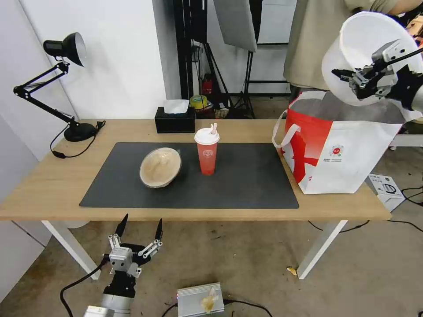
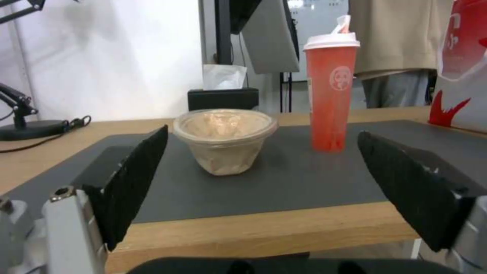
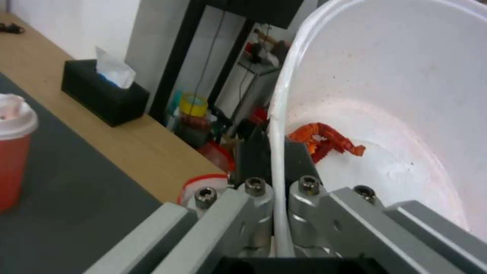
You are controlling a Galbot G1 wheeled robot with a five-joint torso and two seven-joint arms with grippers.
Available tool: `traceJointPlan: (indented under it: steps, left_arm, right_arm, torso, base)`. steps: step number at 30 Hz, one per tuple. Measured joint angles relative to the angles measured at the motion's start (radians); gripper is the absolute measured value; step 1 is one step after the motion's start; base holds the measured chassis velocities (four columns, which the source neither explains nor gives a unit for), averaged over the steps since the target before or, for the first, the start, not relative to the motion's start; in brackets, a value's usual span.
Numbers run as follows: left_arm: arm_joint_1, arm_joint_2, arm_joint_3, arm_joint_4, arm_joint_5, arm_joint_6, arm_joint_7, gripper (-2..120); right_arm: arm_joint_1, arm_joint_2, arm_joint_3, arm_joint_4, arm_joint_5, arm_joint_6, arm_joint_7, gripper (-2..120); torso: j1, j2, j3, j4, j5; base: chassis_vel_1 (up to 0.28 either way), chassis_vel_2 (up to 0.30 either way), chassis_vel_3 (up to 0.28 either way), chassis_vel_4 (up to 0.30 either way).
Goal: Pick up the trash from the table and place it into the takeout bag.
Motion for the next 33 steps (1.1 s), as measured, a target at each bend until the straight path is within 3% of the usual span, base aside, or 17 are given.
traceJointPlan:
  steps: [33]
  left_arm:
    - [-0.005,-0.014,-0.002,0.017,0.001,-0.006,0.017,100]
  right_arm:
    - [0.069,0.232,-0.091,-0.288,-0.307,0.075,-0.060,0]
  torso:
    - [0.000,0.000,0.000,0.0000,0.0000]
  base:
    - [0.000,0.000,0.000,0.000]
